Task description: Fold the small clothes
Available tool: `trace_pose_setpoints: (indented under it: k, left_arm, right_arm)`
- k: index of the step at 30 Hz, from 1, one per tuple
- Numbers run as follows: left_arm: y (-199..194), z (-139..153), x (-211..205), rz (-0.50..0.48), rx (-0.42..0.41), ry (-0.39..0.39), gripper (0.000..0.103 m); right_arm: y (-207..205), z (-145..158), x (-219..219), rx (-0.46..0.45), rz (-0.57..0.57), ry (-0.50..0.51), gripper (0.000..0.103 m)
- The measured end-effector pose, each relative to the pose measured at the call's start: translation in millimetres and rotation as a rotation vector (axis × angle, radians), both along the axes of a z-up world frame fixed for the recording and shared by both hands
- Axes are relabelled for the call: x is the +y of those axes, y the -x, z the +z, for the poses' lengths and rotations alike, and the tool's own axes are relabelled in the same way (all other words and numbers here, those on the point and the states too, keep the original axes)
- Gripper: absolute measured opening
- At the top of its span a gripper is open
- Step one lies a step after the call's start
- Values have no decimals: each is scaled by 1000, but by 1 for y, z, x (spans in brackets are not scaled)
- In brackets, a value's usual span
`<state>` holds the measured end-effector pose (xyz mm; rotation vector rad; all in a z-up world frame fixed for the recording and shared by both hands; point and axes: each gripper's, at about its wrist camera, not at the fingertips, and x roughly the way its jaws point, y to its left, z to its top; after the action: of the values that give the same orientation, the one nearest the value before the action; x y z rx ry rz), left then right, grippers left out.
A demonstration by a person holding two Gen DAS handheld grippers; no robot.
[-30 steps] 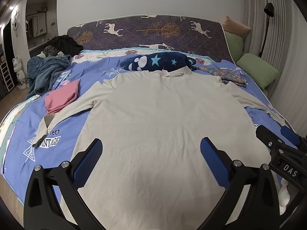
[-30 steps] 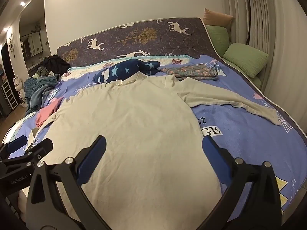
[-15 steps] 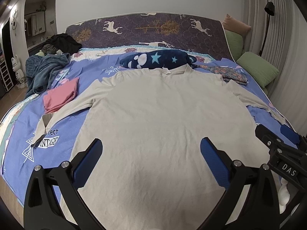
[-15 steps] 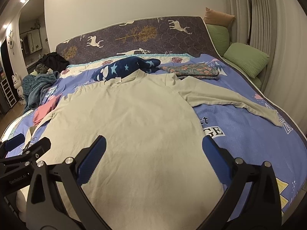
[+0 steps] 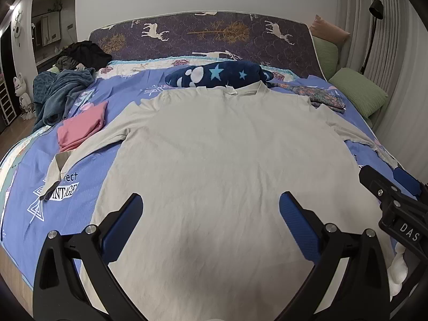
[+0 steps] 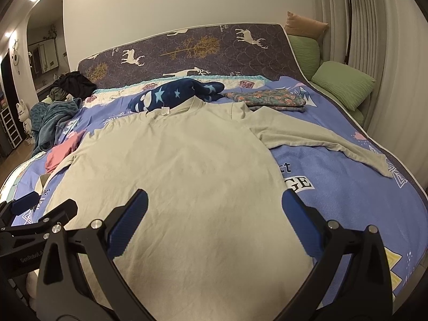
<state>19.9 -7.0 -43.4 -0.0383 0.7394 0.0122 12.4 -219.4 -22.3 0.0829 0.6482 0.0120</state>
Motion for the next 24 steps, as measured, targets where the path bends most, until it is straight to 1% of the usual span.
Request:
trace_pose_setpoints:
  k: [17, 24]
  left_arm:
    - [5, -5, 2, -10, 6, 11, 102]
    - [7, -4, 1, -27, 3, -1, 102]
  right_arm:
    - [3, -1, 5, 2, 11, 3, 101]
    - [3, -1, 8, 7, 16, 2, 101]
